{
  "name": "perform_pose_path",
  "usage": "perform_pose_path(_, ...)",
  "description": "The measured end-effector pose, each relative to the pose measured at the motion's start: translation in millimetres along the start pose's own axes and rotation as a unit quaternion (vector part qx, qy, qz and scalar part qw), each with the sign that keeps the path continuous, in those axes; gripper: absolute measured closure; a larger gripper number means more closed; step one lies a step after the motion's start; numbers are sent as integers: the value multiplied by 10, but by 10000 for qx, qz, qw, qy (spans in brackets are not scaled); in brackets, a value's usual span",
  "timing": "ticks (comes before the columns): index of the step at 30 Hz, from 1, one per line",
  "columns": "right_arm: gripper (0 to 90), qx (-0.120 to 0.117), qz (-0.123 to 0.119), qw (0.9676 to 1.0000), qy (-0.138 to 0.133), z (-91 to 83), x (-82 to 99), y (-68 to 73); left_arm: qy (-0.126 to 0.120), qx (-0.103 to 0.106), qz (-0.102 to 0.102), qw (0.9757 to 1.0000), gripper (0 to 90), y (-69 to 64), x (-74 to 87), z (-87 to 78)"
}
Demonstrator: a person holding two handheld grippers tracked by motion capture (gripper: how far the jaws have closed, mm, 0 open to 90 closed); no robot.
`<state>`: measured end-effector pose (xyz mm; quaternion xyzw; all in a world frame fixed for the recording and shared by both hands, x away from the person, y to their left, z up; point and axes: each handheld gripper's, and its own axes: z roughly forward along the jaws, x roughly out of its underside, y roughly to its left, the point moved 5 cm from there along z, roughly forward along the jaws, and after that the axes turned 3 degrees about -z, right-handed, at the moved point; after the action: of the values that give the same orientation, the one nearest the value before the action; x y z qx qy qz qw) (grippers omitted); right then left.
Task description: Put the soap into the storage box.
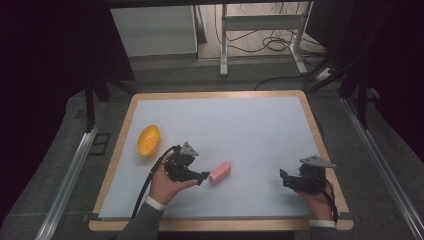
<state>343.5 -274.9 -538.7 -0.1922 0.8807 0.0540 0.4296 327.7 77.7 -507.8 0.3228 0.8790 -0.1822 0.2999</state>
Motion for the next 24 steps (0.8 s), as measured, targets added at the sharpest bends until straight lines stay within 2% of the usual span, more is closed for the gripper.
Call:
perform_pose_path(7,84,6,4,10000,12,3,6,-7,143,101,135,9998,232,-117,-92,137)
perform_pose_path(24,84,24,-3,10000,58,29,25,-16,337,160,229,9990,238,-215,-221,341)
